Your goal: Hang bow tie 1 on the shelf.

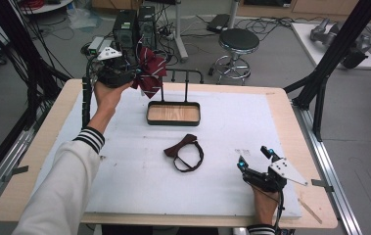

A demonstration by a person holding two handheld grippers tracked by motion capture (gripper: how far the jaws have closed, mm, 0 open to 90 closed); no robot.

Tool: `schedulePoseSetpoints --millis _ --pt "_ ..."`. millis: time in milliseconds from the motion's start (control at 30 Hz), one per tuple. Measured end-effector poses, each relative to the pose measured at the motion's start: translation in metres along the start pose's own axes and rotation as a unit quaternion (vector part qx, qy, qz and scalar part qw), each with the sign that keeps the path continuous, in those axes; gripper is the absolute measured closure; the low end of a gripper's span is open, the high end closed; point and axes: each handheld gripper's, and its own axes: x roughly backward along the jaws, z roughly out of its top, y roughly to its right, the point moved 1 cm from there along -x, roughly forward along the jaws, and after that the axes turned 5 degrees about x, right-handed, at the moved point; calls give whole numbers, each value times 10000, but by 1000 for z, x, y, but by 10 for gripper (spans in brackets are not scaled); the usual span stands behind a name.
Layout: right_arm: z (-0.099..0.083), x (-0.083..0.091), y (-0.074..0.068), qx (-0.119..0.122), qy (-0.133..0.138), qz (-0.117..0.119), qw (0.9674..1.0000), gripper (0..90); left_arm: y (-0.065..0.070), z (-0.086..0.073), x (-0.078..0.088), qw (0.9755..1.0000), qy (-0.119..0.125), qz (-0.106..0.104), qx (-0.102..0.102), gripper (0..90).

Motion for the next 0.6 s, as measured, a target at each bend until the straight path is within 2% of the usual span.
schedulePoseSetpoints --millis 100,433,600 --pt "0 0 0 -13 -15 8 10000 100 -3 -4 3 9999 36 -59 83 735" --pt "0 0 -1 12 -7 -17 10000 100 -8 -20 16 9999 2 -140 -29 735" --pt "0 0 -1 9 -7 -24 10000 100 -10 -26 17 9995 -120 -274 -95 735"
